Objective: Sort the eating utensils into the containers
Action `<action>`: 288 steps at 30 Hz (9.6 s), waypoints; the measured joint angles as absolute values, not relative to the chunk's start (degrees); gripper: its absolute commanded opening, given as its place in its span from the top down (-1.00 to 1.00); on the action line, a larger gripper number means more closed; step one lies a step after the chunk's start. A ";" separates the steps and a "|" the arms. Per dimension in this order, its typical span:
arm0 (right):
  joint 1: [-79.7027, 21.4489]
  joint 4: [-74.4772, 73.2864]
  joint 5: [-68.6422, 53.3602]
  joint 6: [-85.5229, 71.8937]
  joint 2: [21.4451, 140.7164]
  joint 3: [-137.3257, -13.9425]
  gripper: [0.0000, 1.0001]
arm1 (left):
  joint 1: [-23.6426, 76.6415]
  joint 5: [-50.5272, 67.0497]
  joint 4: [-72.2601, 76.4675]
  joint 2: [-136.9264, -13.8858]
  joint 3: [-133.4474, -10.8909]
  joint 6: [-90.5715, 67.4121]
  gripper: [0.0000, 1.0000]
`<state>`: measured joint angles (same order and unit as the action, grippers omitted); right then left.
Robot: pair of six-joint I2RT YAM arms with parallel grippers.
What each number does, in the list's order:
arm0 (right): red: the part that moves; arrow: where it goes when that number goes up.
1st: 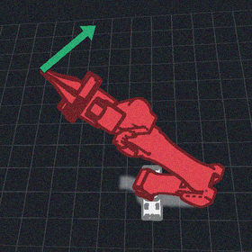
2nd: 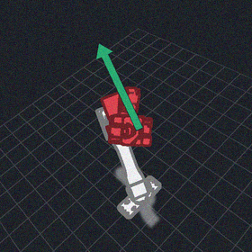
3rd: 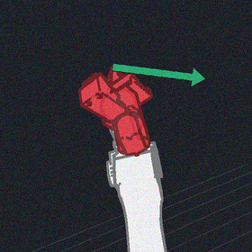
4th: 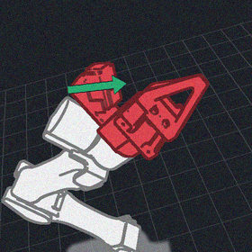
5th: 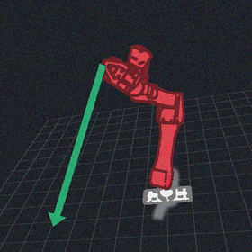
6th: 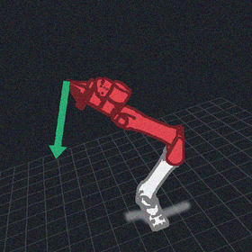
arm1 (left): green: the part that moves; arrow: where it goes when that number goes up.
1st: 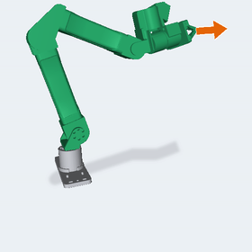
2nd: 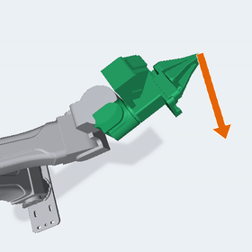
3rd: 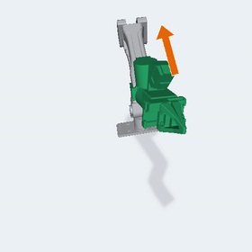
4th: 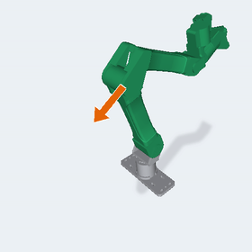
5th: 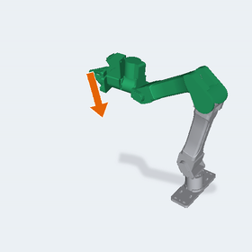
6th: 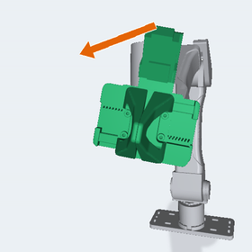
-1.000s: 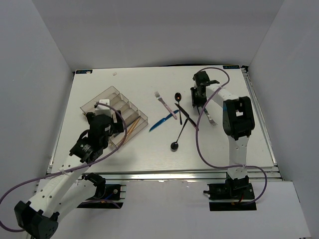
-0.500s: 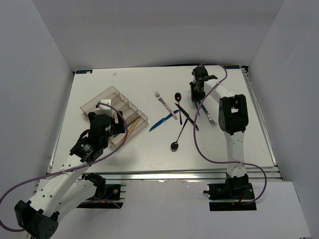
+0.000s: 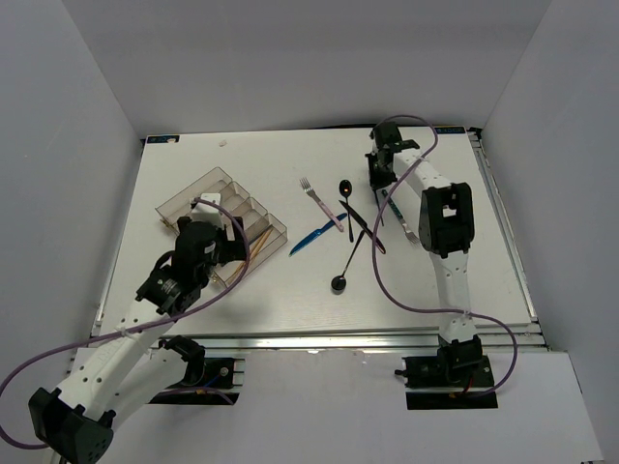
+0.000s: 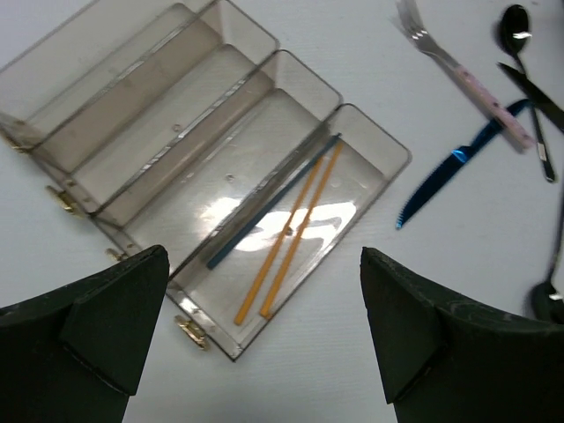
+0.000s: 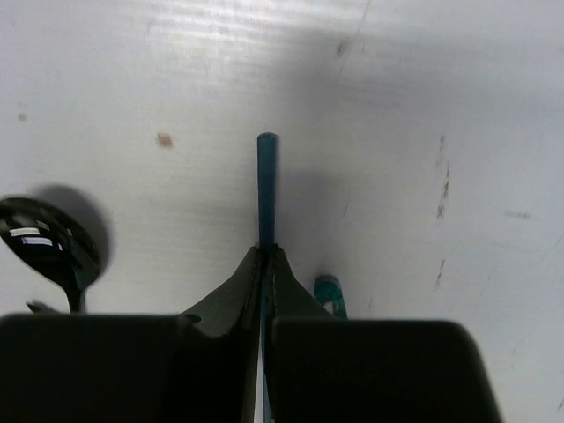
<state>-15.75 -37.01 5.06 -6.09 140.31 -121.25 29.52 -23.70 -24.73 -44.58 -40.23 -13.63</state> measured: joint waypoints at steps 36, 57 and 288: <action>-24.82 24.53 -43.64 -50.81 67.75 -54.94 1.00 | 43.20 27.53 30.30 -69.73 -46.35 -37.41 -0.25; -10.17 1.96 -31.92 -38.65 58.96 -53.76 -0.79 | 43.51 -26.65 -21.41 -74.50 -64.58 -2.13 1.00; -34.20 -31.53 1.30 -3.51 117.58 -99.83 1.00 | 28.86 -9.34 -13.30 -46.46 -44.05 -27.75 -0.96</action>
<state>-34.20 -31.53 1.30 -3.51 117.58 -99.83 28.86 -9.34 -13.30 -46.46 -44.05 -27.75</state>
